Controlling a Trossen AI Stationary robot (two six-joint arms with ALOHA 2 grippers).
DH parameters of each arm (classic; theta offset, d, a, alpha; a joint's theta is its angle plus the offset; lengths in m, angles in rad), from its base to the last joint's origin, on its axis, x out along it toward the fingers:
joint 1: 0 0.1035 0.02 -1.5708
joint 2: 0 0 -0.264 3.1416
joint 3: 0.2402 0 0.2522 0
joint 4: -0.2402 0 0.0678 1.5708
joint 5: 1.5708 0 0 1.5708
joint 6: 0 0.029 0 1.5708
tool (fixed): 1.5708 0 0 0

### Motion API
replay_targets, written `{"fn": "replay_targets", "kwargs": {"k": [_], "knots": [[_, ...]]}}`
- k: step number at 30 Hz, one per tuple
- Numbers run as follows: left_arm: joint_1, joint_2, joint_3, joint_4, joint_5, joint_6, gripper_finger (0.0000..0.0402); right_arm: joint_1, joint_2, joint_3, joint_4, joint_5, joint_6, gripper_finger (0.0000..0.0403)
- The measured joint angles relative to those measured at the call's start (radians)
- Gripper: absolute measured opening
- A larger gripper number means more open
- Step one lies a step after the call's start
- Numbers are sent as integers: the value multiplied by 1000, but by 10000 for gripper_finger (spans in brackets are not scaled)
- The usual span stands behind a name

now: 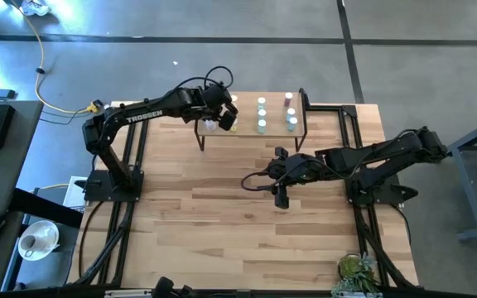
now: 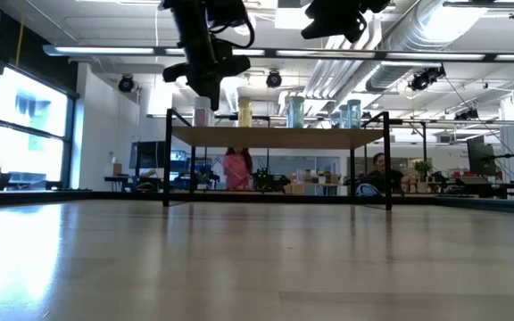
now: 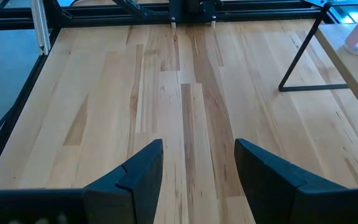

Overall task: Pick and place medicine bottles onto shelf by color
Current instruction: Adjust the middle white pill bottle on the shelf, then return to Home Position

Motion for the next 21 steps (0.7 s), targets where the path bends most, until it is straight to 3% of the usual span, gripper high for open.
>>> {"fn": "replay_targets", "kwargs": {"k": [9,16,21], "knots": [[0,-55,0,1,40,68,0,0,-16,0,-7,0,-2,190],[-11,-204,0,-7,48,122,0,1,-154,0,-9,-43,-9,190],[-84,-329,-54,3,50,190,0,2,-273,1,-53,-105,-70,190]]}}
